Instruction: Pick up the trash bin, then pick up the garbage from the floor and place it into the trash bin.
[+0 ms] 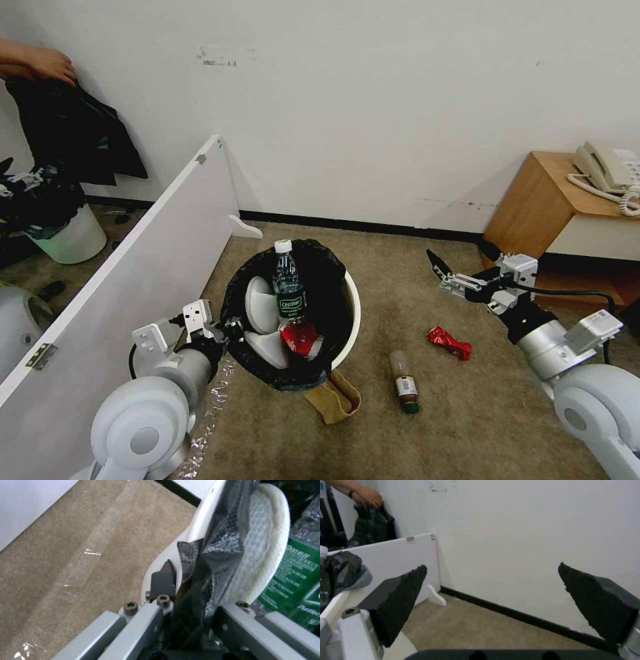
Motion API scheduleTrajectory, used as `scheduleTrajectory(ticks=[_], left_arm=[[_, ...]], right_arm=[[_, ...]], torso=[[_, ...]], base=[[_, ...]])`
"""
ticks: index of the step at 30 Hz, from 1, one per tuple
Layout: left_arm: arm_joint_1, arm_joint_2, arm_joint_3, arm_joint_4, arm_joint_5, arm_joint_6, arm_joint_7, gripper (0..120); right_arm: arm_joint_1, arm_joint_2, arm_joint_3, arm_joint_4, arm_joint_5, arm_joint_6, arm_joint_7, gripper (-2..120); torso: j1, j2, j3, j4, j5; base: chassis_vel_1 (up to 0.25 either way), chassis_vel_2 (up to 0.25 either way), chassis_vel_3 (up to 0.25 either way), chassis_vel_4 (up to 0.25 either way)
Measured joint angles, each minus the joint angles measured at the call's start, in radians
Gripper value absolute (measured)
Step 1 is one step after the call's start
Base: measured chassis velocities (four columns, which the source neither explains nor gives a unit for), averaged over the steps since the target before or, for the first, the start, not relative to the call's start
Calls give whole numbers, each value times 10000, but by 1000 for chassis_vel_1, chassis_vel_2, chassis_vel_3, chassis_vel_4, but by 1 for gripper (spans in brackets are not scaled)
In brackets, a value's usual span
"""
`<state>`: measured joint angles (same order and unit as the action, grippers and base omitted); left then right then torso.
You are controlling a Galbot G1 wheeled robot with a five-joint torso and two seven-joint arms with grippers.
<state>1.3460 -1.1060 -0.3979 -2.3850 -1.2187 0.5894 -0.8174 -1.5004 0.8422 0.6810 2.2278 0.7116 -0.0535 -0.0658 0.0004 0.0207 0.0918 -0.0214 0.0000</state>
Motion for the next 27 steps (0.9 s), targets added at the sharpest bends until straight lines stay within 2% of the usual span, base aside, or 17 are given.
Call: scheduleTrajectory(ticks=[15,19,24,27], left_arm=[[-683,195,34,472,-81,-249,186,1],[-842,155,69,622,-35,-321,276,1],[-1473,-28,331,1131,370,-593,617,1],[-1644,-77,404,1276,420,-635,669,1]], right_arm=[[335,-380,-295,-433,175,17,-70,100],[336,-516,-350,-502,229,7,-79,100],[257,-843,-681,-728,571,-213,-58,100],[296,-938,-814,-838,732,-288,11,100]], torso=[[0,0,1,1,0],[0,0,1,0,0],[0,0,2,0,0],[0,0,2,-1,0]], base=[[0,0,0,0],[0,0,0,0],[0,0,0,0],[0,0,0,0]])
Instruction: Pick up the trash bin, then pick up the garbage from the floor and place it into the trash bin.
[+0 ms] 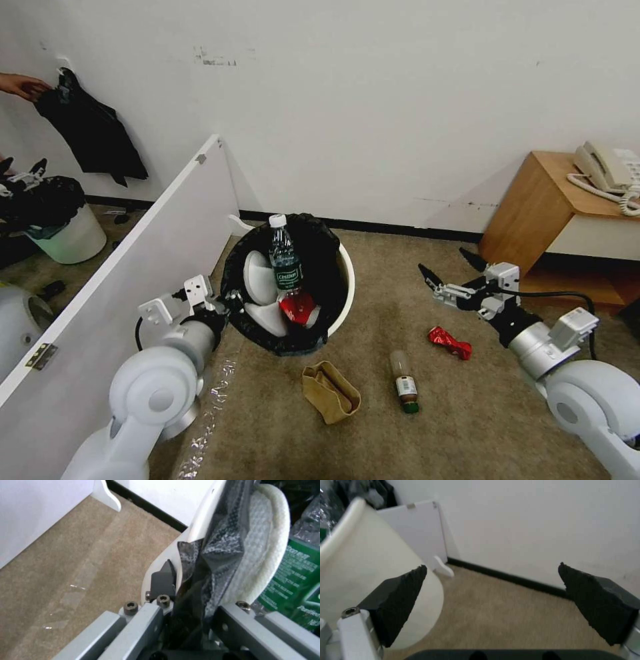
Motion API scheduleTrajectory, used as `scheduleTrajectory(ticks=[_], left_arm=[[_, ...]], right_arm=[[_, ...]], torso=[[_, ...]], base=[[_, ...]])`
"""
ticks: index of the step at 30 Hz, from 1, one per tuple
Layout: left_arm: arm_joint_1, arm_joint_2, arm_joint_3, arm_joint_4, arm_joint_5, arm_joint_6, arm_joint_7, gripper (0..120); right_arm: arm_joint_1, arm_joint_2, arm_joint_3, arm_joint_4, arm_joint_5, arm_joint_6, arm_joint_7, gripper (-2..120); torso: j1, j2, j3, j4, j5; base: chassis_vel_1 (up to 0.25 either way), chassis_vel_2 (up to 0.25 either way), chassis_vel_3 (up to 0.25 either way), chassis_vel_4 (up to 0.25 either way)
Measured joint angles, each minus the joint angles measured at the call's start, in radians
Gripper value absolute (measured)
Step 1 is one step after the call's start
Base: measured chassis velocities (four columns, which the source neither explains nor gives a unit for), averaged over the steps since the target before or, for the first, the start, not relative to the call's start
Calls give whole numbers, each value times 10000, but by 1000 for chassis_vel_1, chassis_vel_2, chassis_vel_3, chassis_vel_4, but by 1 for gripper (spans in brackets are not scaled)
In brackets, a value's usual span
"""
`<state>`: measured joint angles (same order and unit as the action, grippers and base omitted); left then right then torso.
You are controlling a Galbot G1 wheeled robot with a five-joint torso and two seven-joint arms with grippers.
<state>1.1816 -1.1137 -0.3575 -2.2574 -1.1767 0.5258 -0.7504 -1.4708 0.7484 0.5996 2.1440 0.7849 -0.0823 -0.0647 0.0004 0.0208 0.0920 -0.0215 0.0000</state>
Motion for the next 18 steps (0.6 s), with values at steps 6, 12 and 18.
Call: scheduleTrajectory(ticks=[6,12,18], left_arm=[[-437,-244,219,393,161,-11,152,1],[-513,-638,227,529,485,28,420,1],[-285,-812,35,391,669,79,723,1]], right_arm=[[337,-528,-697,-397,811,-266,596,100],[824,-862,-1693,-918,1877,-798,1354,100],[1104,-874,-2420,-1191,2584,-1226,1987,100]], torso=[[0,0,0,1,-1],[-1,0,0,2,0],[0,0,-1,1,1]], base=[[0,0,0,0],[0,0,0,0],[0,0,0,0]])
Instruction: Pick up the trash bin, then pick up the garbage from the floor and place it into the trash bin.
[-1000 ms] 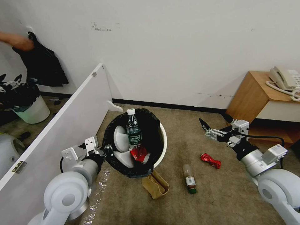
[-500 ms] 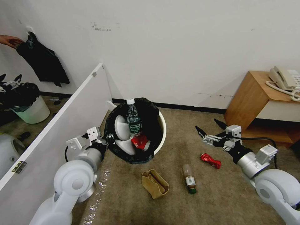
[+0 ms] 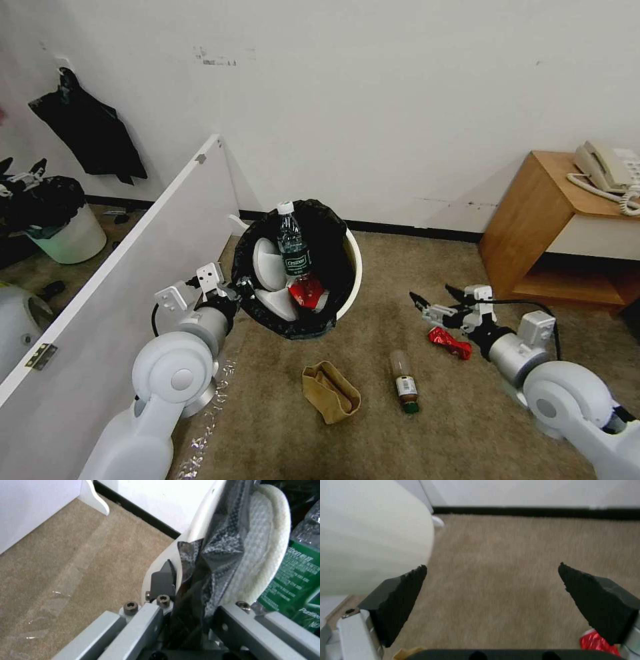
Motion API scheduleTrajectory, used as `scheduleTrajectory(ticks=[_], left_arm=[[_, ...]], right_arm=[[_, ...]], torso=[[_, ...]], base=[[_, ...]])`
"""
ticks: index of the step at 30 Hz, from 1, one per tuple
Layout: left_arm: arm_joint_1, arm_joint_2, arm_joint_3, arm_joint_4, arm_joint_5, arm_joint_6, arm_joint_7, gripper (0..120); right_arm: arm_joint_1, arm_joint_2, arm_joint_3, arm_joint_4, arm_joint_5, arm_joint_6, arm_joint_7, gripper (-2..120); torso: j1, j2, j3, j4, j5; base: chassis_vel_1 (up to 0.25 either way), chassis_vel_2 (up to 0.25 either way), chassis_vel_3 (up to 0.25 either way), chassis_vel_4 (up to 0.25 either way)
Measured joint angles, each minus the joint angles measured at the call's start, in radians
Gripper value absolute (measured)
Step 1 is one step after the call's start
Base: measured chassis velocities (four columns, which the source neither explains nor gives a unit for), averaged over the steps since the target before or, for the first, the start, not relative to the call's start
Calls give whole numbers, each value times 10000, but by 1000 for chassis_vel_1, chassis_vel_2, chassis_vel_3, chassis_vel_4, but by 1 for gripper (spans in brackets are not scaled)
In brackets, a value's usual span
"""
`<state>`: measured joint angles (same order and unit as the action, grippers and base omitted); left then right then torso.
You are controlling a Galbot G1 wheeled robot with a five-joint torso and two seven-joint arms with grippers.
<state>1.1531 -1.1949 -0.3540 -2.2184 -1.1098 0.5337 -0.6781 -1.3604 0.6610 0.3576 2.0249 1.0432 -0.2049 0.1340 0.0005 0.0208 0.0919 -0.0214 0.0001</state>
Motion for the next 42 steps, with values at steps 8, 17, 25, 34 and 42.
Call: scheduleTrajectory(ticks=[8,17,25,34,42], left_arm=[[278,85,-238,-157,63,22,211,1],[168,70,-295,-160,28,23,254,1],[239,-29,-277,-126,121,23,387,1],[261,-75,-316,-77,154,-6,496,1],[294,9,-365,-33,143,-36,593,1]], right_arm=[[223,-161,-422,-304,480,-285,602,100],[1427,-337,-1496,-652,1979,-1110,1566,100],[2947,-162,-2876,-1013,3585,-2086,2920,100],[4464,559,-4399,-1754,5087,-2919,4139,100],[4646,852,-4747,-2451,5375,-3257,4297,100]], torso=[[0,0,0,-1,-2],[0,0,0,0,-2],[0,0,0,-1,-3],[0,0,0,-1,-3],[0,0,0,0,-2]], base=[[0,0,0,0],[0,0,0,0],[0,0,0,0],[0,0,0,0],[0,0,0,0]])
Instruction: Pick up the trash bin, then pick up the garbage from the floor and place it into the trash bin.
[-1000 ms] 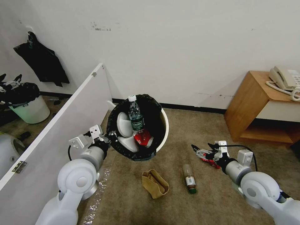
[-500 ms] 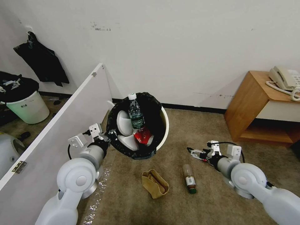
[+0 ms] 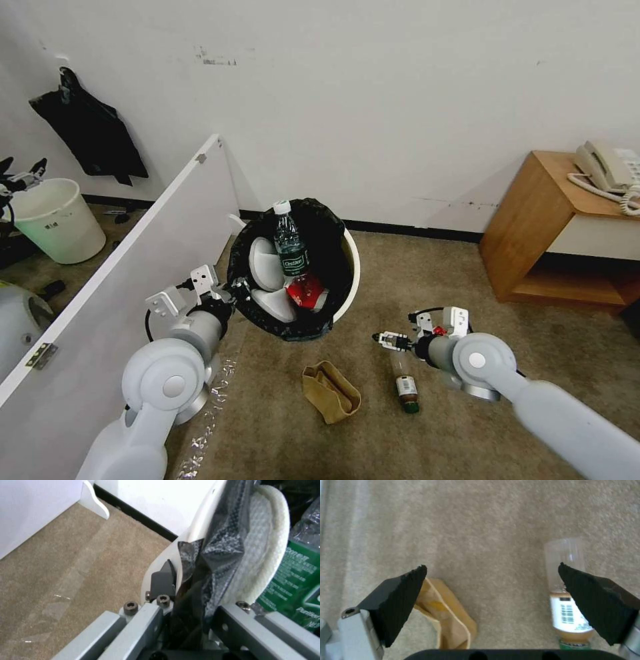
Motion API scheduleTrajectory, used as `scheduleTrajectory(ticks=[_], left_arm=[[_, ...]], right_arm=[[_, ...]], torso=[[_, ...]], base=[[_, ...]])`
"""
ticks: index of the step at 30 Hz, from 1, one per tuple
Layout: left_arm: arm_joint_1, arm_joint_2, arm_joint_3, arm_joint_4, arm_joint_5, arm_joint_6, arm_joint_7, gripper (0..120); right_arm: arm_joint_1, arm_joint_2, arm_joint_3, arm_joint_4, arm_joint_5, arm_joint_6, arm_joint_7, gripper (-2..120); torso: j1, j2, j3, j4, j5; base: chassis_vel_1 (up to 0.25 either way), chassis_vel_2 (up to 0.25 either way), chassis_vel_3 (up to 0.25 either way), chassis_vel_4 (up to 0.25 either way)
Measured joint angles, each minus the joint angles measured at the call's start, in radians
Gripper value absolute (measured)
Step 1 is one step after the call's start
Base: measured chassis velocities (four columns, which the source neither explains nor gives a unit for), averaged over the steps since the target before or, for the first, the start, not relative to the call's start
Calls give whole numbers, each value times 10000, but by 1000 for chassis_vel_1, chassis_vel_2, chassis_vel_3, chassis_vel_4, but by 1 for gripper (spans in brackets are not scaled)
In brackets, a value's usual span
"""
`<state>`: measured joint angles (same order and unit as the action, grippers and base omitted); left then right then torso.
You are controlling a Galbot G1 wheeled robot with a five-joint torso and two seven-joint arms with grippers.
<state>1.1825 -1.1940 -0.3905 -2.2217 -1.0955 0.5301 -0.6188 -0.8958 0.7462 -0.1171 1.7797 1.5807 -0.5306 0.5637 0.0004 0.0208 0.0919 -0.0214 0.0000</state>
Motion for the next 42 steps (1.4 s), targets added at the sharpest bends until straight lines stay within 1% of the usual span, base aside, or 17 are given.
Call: scheduleTrajectory(ticks=[14,22,26,30,34,42], left_arm=[[6,-44,182,64,52,-7,25,1],[10,-53,194,107,88,-7,33,1],[14,-82,204,130,122,-7,39,1],[29,-106,203,159,140,-7,49,1],[10,-107,194,201,145,-7,55,1],[15,-85,175,206,144,-8,68,1]], right_arm=[[-1057,-480,1029,-431,-609,-5,-473,100],[-1276,-540,1149,-721,-749,-46,-546,100],[-1194,-442,1057,-978,-788,-84,-572,100],[-1003,-191,844,-1437,-930,-118,-674,100],[-973,99,732,-1833,-1154,-121,-742,100],[-1046,455,618,-2242,-1563,-122,-819,100]], torso=[[0,0,0,0,1],[0,0,0,0,0],[0,0,0,-1,1],[0,0,-1,2,0],[-1,0,0,-1,1],[-1,0,0,0,0]], base=[[0,0,0,0],[0,0,0,0],[0,0,0,0],[0,0,0,0],[0,0,0,0],[0,0,0,0]])
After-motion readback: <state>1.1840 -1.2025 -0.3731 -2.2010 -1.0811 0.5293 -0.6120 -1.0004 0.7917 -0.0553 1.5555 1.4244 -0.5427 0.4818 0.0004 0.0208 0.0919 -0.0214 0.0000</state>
